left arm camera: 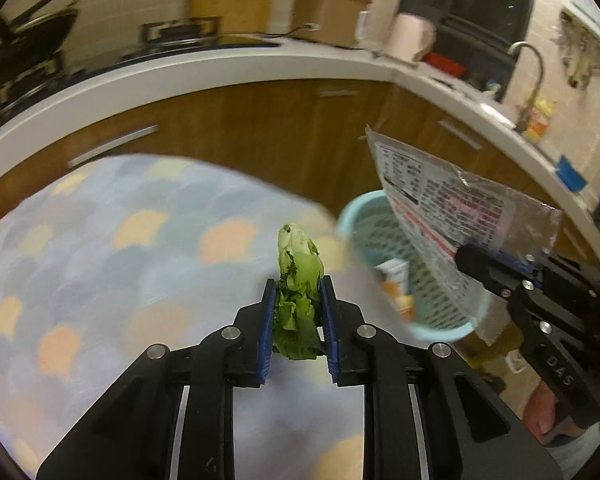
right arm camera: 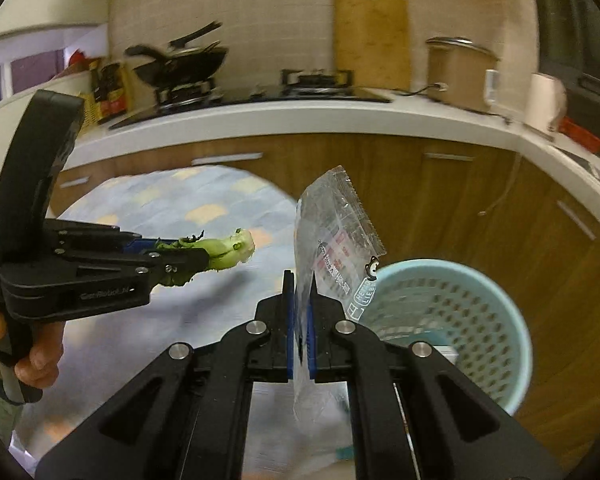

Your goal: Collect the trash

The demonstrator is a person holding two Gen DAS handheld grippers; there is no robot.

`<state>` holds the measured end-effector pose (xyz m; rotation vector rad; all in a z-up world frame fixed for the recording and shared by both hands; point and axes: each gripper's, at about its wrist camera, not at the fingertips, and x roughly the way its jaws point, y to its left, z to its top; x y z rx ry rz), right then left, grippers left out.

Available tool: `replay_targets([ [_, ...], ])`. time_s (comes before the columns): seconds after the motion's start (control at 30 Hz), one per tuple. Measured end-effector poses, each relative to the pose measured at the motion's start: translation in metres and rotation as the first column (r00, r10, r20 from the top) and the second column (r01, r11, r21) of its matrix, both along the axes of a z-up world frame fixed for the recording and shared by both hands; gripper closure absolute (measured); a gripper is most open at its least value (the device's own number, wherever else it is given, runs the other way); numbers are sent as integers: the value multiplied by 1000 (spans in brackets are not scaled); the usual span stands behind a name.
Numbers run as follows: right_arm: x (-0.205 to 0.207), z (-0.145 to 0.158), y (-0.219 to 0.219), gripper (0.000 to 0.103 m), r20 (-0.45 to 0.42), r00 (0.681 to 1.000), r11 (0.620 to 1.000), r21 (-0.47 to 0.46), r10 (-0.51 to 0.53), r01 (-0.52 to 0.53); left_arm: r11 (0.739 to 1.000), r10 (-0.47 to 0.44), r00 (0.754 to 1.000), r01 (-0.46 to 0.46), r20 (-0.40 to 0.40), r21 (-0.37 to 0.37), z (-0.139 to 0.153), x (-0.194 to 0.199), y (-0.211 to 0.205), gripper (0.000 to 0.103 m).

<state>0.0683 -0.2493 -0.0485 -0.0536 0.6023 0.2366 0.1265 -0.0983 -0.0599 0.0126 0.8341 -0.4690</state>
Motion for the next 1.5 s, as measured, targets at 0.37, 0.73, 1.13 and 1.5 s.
replay_targets([
  [0.37, 4, -9, -94, 100, -51, 987, 989, 0, -150, 151, 992, -120, 992, 118, -36, -50, -4, 22, -103, 84],
  [0.73, 28, -44, -132, 99, -203, 962, 973, 104, -182, 206, 988, -150, 985, 146, -82, -44, -20, 32, -142, 69],
  [1.13, 22, -47, -146, 49, -228, 951, 953, 174, -208, 250, 994, -69, 997, 65, -39, -91, -3, 21, -104, 41],
  [1.5, -26, 22, -102, 31, 60, 965, 960, 135, -254, 244, 992, 100, 976, -83, 194, -93, 45, -33, -60, 23],
])
